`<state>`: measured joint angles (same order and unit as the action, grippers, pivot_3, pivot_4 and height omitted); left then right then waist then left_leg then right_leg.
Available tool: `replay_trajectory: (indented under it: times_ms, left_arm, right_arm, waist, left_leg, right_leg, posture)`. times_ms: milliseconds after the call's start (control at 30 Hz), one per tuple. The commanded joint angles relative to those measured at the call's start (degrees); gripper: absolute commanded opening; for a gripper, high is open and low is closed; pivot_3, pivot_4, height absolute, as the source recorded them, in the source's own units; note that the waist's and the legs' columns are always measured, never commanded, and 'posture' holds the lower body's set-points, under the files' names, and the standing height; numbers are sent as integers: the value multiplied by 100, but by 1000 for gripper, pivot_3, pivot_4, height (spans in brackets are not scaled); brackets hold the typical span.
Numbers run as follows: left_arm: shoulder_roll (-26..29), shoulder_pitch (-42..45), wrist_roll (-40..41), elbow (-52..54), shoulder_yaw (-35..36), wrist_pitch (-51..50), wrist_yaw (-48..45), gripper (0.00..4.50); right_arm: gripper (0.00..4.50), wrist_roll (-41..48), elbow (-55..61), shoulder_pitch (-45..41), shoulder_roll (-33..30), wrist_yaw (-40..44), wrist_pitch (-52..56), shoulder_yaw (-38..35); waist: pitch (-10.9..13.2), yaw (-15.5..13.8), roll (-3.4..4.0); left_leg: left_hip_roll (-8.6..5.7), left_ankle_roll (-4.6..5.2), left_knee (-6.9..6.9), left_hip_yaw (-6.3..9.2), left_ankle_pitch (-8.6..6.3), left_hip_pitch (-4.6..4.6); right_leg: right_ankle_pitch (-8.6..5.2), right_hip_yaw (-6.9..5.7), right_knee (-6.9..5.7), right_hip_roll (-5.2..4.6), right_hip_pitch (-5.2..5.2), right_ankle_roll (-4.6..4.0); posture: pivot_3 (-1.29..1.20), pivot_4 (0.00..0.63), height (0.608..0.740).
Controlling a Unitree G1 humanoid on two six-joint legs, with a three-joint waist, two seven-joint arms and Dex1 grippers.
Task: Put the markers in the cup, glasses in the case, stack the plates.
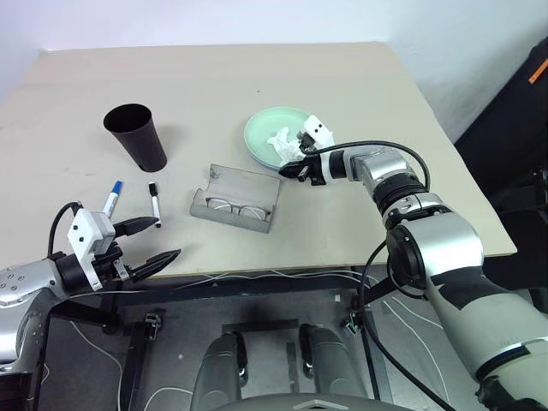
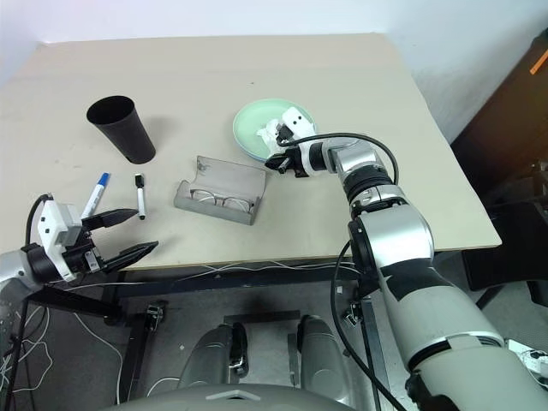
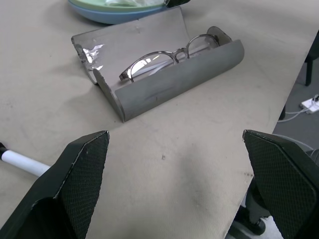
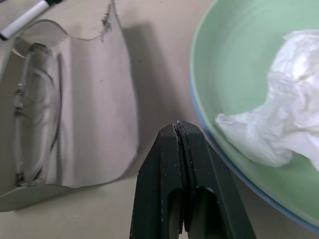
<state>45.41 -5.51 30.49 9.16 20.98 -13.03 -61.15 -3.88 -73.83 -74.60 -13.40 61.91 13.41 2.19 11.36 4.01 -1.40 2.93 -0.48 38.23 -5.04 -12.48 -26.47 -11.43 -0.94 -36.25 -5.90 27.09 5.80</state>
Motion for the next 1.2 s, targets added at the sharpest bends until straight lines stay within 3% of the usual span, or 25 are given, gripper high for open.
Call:
replay_trajectory:
  times_ms: [33, 533, 900, 1133, 1200]
  left_arm:
    - [31, 52, 14, 118, 42, 30, 11, 4500]
    - [47, 164, -49, 33, 7, 40, -12, 4500]
    - [-14, 155, -78, 5, 41, 45, 49, 4500]
    - [-216, 309, 34, 8, 63, -37, 252, 4500]
    - [-409, 457, 172, 23, 141, -87, 474, 4500]
  right_arm:
    - [42, 0, 218, -41, 36, 66, -5, 48]
    - [42, 94, 720, 61, 268, 812, 247, 264]
    - [42, 354, 3634, 1399, 408, 1303, 1568, 941]
    - [42, 514, 5217, 2284, 261, 936, 1945, 1222]
    - [42, 766, 5410, 2371, 302, 663, 1930, 905]
  waist:
    - [0, 0, 0]
    - [0, 2, 0]
    - [-1, -15, -2]
    - [-2, -19, -3]
    - [-3, -23, -4]
  left_leg:
    - [0, 0, 0, 0, 0, 0]
    - [3, -4, 0, 1, 2, 1]
    - [3, -5, 1, 4, 2, 0]
    - [4, -9, 1, 6, 3, 2]
    - [4, -11, 1, 6, 4, 4]
  right_leg:
    - [0, 0, 0, 0, 0, 0]
    - [1, 0, -1, 3, 0, -1]
    - [1, -1, -2, 2, 0, -1]
    - [4, -1, -3, 2, -1, -6]
    - [6, -1, -2, 2, -2, -9]
  posture:
    - [0, 150, 691]
    - [0, 150, 691]
    - [0, 150, 691]
    - [0, 150, 691]
    - [0, 150, 691]
